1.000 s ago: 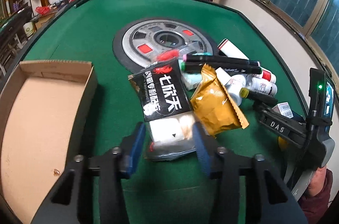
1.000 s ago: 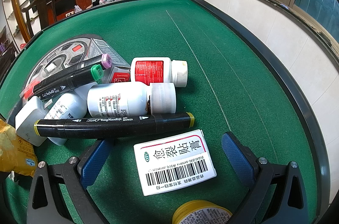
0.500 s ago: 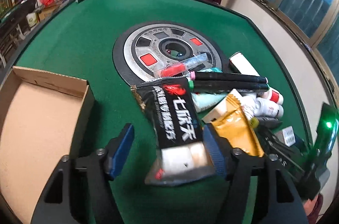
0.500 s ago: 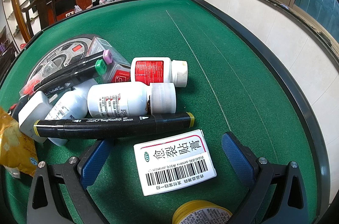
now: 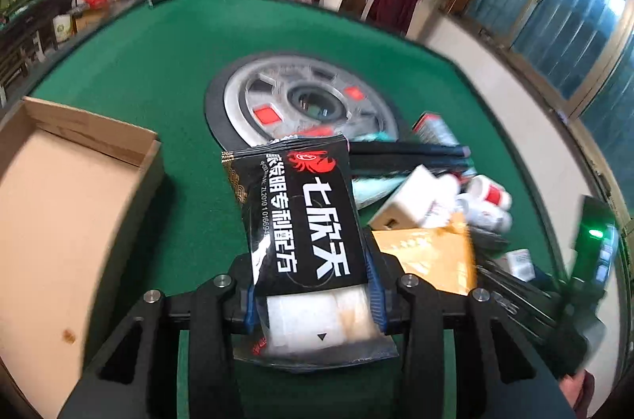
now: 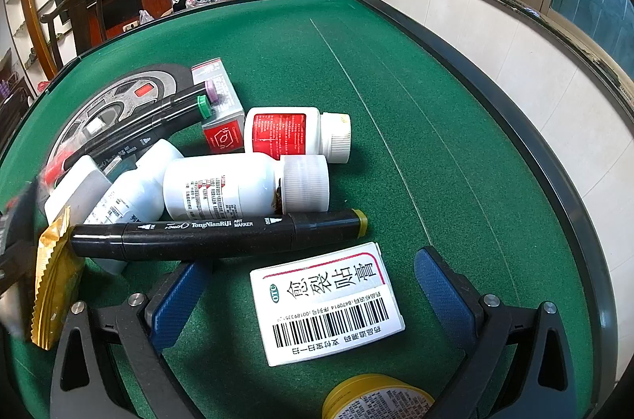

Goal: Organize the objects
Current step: 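Grasp the black snack bag from the pile with the left tool, then lift the black snack bag with the left tool while the right tool grasps the yellow foil packet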

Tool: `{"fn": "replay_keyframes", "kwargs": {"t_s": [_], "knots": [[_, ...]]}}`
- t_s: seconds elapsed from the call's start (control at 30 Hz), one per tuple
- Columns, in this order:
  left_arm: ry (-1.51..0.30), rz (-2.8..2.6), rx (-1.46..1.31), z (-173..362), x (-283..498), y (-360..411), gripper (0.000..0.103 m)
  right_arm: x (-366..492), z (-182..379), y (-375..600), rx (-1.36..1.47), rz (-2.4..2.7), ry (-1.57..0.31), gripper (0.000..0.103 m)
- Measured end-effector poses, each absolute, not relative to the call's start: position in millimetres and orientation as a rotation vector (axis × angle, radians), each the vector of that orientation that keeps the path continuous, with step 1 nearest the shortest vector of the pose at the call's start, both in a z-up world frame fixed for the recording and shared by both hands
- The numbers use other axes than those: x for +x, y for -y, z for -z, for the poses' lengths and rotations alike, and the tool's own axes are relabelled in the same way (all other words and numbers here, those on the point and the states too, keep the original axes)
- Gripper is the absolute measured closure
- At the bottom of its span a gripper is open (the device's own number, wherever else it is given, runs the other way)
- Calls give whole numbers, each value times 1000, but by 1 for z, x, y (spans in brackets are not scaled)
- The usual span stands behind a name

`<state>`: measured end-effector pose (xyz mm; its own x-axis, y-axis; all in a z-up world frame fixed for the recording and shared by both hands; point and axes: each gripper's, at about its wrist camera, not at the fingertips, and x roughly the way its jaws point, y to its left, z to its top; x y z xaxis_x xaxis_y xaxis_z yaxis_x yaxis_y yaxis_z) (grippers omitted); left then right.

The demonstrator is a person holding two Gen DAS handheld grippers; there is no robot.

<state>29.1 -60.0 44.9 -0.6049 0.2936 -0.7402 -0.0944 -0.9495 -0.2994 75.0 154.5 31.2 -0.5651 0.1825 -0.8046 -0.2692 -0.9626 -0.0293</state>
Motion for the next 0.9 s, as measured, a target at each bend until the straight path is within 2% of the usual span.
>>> {"fn": "replay_keyframes", "kwargs": {"t_s": [0.27, 0.5, 0.9], "knots": [[444, -2710, -1028, -95, 98, 103, 62, 74, -31, -157, -1304, -2569, -141, 0], [500, -2744, -952, -107, 136, 131, 62, 74, -31, -157, -1304, -2569, -141, 0], [509, -2686, -879, -110, 182, 129, 62, 76, -31, -154, -1321, -2584, -127, 0]]}}
